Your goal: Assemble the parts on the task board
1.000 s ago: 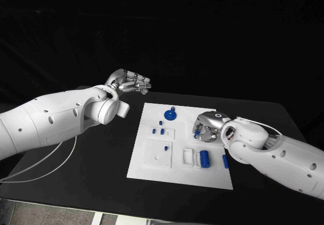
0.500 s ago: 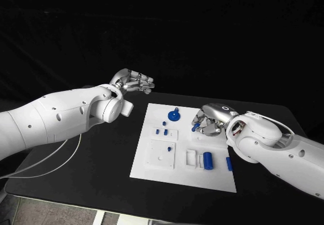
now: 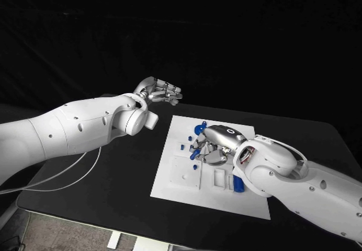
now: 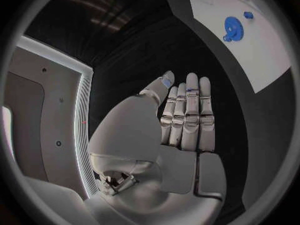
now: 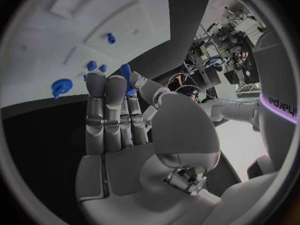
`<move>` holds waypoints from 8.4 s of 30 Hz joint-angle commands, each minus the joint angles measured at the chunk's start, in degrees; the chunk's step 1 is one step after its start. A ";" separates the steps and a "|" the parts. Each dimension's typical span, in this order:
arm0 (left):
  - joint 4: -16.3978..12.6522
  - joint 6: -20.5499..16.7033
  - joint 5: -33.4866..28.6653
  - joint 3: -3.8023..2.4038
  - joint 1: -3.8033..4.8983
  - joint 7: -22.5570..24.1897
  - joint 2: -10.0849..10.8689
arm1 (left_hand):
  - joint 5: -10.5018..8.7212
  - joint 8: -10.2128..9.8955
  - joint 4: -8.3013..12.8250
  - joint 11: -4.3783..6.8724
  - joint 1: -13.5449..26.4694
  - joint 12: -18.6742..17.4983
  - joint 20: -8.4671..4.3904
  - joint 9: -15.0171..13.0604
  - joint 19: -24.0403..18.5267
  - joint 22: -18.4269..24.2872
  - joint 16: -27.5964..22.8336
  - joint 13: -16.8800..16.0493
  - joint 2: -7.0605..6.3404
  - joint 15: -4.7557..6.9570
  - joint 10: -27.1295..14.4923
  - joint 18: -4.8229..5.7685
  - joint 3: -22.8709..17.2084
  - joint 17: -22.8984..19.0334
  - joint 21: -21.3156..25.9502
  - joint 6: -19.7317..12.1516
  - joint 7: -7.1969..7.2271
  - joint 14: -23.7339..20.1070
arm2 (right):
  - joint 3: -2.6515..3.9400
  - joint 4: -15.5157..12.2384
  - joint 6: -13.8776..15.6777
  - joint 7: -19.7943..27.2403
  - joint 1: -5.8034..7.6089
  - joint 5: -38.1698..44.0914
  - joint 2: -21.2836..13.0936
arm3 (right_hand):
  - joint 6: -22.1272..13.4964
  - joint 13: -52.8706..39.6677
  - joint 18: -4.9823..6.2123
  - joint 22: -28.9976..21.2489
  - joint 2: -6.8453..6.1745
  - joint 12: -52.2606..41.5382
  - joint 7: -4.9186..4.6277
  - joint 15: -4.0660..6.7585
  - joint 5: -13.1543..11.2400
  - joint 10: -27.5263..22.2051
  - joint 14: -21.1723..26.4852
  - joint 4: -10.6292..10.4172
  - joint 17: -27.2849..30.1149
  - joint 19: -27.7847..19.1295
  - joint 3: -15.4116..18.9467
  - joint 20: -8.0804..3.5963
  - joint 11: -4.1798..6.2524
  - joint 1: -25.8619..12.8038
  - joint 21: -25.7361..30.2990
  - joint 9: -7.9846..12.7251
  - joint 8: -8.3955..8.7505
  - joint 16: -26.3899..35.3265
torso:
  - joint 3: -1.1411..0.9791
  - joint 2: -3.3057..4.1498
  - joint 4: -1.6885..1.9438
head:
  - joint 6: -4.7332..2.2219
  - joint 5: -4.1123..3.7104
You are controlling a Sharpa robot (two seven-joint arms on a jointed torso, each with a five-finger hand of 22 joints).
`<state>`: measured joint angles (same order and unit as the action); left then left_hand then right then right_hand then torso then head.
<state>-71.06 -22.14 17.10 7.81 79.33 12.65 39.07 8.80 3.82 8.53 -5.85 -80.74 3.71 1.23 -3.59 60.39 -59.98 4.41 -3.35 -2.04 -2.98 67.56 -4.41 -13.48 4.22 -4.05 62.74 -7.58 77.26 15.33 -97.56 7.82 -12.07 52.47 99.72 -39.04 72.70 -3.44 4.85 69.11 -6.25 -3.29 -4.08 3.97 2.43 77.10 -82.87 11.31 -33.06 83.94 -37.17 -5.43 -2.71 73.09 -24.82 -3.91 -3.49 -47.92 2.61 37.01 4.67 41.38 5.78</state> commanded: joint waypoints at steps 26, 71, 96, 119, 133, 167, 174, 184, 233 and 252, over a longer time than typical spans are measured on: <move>-0.22 1.10 -0.37 0.11 0.15 0.32 -1.02 | 0.17 -0.08 -0.31 -0.03 -0.16 -0.11 0.34 -0.07 -0.19 -0.17 -0.31 0.02 0.27 0.15 -0.16 0.09 -0.06 -0.04 0.12 -0.01 -0.05 -0.33 | -7.38 2.83 -0.39 1.35 -0.07 11.20 4.32 | 0.30 -0.11 1.09 0.66 0.61 -0.14 -0.20 0.32 0.32 2.37 -0.14 0.74 -0.27 2.09 0.02 -0.29 1.94 -0.22 0.43 -0.03 -0.19 0.44 | -0.12 0.15 -0.08 | 0.88 1.11; -0.39 1.30 -0.37 0.12 0.16 0.15 -0.99 | 0.18 -0.08 -0.46 -0.04 0.06 -0.11 0.40 -0.07 -0.17 0.07 -0.31 0.02 0.31 0.11 -0.21 0.06 -0.07 -0.04 0.17 -0.12 -0.06 -0.37 | -10.84 6.14 0.80 2.22 -0.08 10.92 6.11 | -7.61 0.07 2.61 0.12 -2.45 -0.05 -1.69 -2.25 0.81 -7.93 -0.29 -2.20 0.44 2.33 6.58 2.33 -1.02 -2.92 2.83 0.31 -0.06 0.07 | -0.05 0.12 -0.07 | 1.37 1.10; -0.42 1.51 -0.37 0.12 0.16 -0.05 -0.71 | 0.18 -0.08 -0.46 -0.04 0.06 -0.11 0.40 -0.07 -0.17 0.07 -0.31 0.02 0.31 0.11 -0.21 0.06 -0.07 -0.04 0.17 -0.12 -0.06 -0.37 | -10.93 4.69 12.86 3.39 -0.09 7.46 4.22 | -13.27 0.09 4.70 -4.51 -5.14 -0.33 -0.55 -2.99 0.62 -16.82 0.21 -6.29 2.33 2.33 17.65 3.19 -3.02 1.59 6.07 0.34 -0.07 -0.36 | -0.09 0.09 -0.13 | 1.13 0.12; -1.60 2.68 -0.48 1.07 0.14 0.48 1.37 | -0.08 -0.09 -0.71 0.45 0.31 0.02 0.43 -0.07 -0.12 0.90 -0.33 0.01 0.21 0.18 1.55 0.20 0.07 -0.03 0.25 -0.63 -0.05 -0.40 | -2.15 0.82 -3.16 -5.55 2.58 -31.84 -12.59 | -6.06 -17.40 -0.26 -2.85 -0.31 -19.60 0.25 1.84 2.64 3.55 -0.27 -9.78 0.00 2.41 21.59 -1.68 4.62 -4.23 -0.82 -0.16 -0.16 -2.41 | -0.35 -0.39 -0.92 | 0.62 -6.05; -4.11 3.19 -1.01 2.01 0.01 1.38 3.24 | -2.73 -0.09 -2.50 0.86 1.18 -0.09 0.54 -0.07 0.74 5.30 -0.19 0.00 -0.18 0.17 2.69 0.53 1.03 0.10 0.37 -1.00 0.19 -0.11 | -2.38 -1.49 -8.95 -24.57 3.17 -39.06 -20.16 | -6.24 -57.81 -0.73 3.87 -3.14 -57.54 0.26 1.44 0.33 -2.70 1.09 -15.80 -19.28 2.65 16.83 -1.45 4.35 -9.60 -11.77 -0.87 -0.21 -16.19 | -0.96 -0.81 -1.71 | 1.25 -8.24; -5.51 4.44 -1.32 2.24 -0.06 1.70 3.64 | -2.28 -0.04 -10.88 0.70 -0.26 -0.05 1.64 -0.09 5.33 36.53 -0.73 -0.04 2.91 -0.93 3.17 1.36 20.00 0.02 0.02 -1.85 0.32 -2.18 | -9.10 2.47 -2.71 -28.43 1.87 -40.04 -11.68 | -7.99 -65.32 -0.38 7.92 -5.60 -58.76 -0.01 1.22 0.33 -1.20 0.22 -22.75 -24.91 2.82 17.46 -1.15 4.09 -11.74 -14.62 -1.14 -0.24 -15.64 | -0.77 -0.83 -1.72 | 2.71 -7.72; -5.62 4.49 -1.32 2.24 -0.06 1.60 3.67 | -2.21 -0.01 -10.77 0.70 -0.25 -0.07 1.59 -0.10 5.67 37.80 -0.72 -0.03 2.97 -0.90 3.12 1.37 19.99 0.04 -0.07 -1.75 0.35 -2.11 | -9.65 3.16 -1.48 -28.47 1.84 -40.05 -11.30 | -6.05 -65.59 -0.52 8.16 -3.39 -58.48 0.48 1.39 0.33 -1.02 0.12 -18.06 -25.18 2.84 13.38 -1.23 4.49 -9.07 -14.46 -1.36 -0.35 -15.40 | -0.75 -0.87 -1.80 | 2.82 -7.36; -5.73 4.65 -1.32 2.24 -0.05 1.44 3.80 | -2.07 -0.02 -10.69 0.67 -0.33 -0.08 1.58 -0.10 5.73 38.01 -0.72 -0.02 3.02 -0.90 2.99 1.38 19.93 0.04 -0.09 -1.67 0.37 -2.12 | -9.80 1.35 2.61 -27.23 1.83 -41.56 -12.59 | -1.99 -65.62 -1.15 8.61 -1.47 -57.59 1.92 1.88 0.36 -0.39 -0.08 -12.26 -25.20 2.97 9.49 -1.70 5.37 -11.53 -14.35 -1.60 -0.34 -14.62 | -0.90 -0.88 -1.87 | 2.82 -6.94; -5.93 5.17 -1.32 2.25 -0.03 0.63 3.47 | -1.83 -0.04 -10.65 0.48 0.38 -0.03 1.66 -0.09 5.98 39.23 -0.71 -0.04 2.66 -0.99 2.57 1.33 19.94 0.05 -0.12 -2.55 0.09 -2.22 | -9.54 1.76 -2.88 -29.19 3.48 -37.54 -7.14 | -1.42 -65.29 -1.33 9.09 -3.63 -55.15 1.78 1.99 0.34 -0.34 -0.14 -19.17 -25.47 2.94 15.74 -1.94 5.28 -14.57 -13.25 -0.84 -0.19 -13.41 | -0.81 -0.75 -1.78 | 2.94 -6.08; -6.01 5.13 -1.32 2.25 -0.02 0.50 3.48 | -3.08 0.01 -11.47 0.35 1.86 0.03 1.79 -0.12 6.08 39.82 -0.71 -0.06 2.10 -1.11 2.40 1.28 20.16 0.09 -0.11 -2.81 0.01 -2.28 | -9.87 2.35 -4.05 -29.19 3.50 -36.22 -6.48 | -2.16 -64.98 -1.23 9.16 -5.91 -54.27 1.66 2.02 0.35 -0.78 -0.17 -25.97 -25.55 2.97 23.84 -1.95 5.17 -12.44 -12.74 -1.01 -0.23 -12.64 | -0.85 -0.77 -1.85 | 3.22 -5.85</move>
<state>-76.91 -17.57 16.12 10.11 79.25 12.95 42.65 5.91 3.82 -2.77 -5.45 -79.37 3.70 3.08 -3.65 66.14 -20.21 3.94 -3.34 -0.08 -4.00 70.43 -3.52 6.67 4.30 -3.83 60.38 -7.66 75.43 5.83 -95.33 5.86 -39.61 56.37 62.73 -45.65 70.82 -68.45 3.92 74.91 -12.31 -57.87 -2.40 5.49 2.67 76.54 -82.99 -14.34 -58.51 83.93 -13.43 -7.05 2.68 60.28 -37.80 -4.86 -3.97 -60.82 1.78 36.24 2.82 44.58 -0.08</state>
